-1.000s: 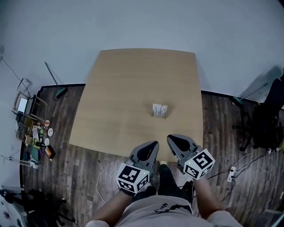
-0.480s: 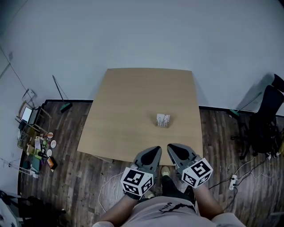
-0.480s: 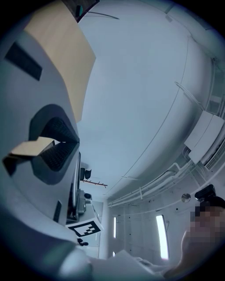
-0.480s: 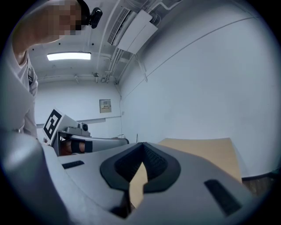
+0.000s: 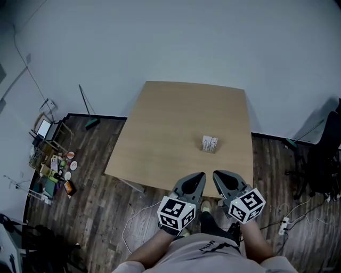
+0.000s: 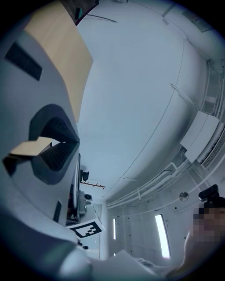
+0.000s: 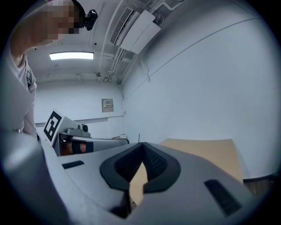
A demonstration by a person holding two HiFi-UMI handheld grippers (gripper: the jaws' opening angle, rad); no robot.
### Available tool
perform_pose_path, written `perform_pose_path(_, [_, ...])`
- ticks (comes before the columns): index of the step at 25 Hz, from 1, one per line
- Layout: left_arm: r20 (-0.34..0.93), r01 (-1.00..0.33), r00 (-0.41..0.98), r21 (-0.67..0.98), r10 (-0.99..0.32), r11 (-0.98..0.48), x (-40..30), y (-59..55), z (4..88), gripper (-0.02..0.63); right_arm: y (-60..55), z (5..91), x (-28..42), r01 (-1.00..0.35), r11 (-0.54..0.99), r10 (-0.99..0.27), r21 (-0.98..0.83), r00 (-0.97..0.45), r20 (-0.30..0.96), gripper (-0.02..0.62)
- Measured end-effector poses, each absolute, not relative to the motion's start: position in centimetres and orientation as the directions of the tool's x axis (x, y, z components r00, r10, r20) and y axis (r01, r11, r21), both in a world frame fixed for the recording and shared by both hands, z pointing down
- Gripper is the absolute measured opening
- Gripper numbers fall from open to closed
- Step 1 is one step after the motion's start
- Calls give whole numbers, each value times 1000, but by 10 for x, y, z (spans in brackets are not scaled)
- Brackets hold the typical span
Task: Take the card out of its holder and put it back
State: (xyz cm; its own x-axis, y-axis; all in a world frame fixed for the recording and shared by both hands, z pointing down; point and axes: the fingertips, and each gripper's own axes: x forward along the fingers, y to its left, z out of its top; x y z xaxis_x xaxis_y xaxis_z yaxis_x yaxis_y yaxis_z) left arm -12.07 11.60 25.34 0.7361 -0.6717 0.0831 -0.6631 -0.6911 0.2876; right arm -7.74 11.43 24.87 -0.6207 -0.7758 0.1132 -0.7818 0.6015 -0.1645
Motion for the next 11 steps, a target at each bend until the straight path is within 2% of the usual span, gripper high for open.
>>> perform_pose_path(6, [84, -679, 721, 282, -688, -678, -129, 118, 255, 12, 117, 253, -83, -773, 613, -765, -165, -632, 124, 12])
perform_pose_path(11, [73, -639, 759, 282, -648, -716, -108, 121, 254, 12, 124, 248, -65, -795, 586, -790, -155, -604, 109, 12])
